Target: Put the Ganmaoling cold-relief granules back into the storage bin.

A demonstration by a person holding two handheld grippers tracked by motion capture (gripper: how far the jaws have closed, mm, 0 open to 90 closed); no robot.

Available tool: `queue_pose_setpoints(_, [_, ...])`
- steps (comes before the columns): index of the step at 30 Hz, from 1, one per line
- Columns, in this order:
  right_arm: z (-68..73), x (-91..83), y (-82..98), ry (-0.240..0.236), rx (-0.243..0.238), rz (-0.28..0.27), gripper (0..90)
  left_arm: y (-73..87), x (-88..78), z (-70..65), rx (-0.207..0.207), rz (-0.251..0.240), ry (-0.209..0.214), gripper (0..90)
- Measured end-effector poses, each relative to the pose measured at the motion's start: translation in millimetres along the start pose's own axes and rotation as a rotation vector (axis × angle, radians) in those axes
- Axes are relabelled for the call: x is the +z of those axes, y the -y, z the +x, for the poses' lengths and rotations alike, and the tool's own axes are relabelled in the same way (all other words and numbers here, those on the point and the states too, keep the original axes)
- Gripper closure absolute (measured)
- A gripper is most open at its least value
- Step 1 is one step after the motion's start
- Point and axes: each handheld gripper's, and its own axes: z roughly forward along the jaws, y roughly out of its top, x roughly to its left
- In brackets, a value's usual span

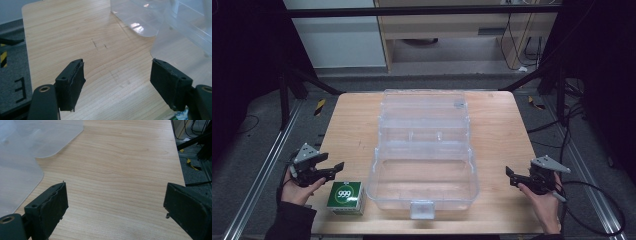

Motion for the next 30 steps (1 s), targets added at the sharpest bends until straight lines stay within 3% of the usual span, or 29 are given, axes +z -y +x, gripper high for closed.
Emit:
queue_pose_setpoints(4, [2.6,-0.3,-0.6,0.011,-0.017,0.003,6.7,-7.6,-10.4,2.5,0.049,0.020,0.053,25.9])
queue_pose_setpoints(11, [1.8,2.0,0.3,0.015,-0.023,0.008,6.3,-14.9,-25.0,4.5,0.123,0.039,0.183,24.3])
queue_pose_setpoints(14, [3.2,2.5,0.3,0.010,-0.027,0.012,5.9,-15.9,-26.7,2.8,0.179,0.090,0.201,22.8])
queue_pose_setpoints(15, [3.2,2.5,0.3,0.010,-0.027,0.012,5.9,-15.9,-26.7,2.8,0.179,0.090,0.201,22.6])
queue_pose_setpoints(18, [2.2,1.4,-0.7,0.014,-0.028,0.002,6.0,-17.7,-28.7,0.0,0.222,0.116,0.244,22.4])
queue_pose_setpoints(25, [2.3,3.3,1.0,0.008,-0.026,0.017,5.2,-21.9,-29.3,-13.8,0.372,0.168,0.355,18.7])
queue_pose_setpoints(30, [1.7,2.7,0.9,0.012,-0.026,0.016,5.2,-24.1,-27.2,-20.9,0.452,0.226,0.402,15.1])
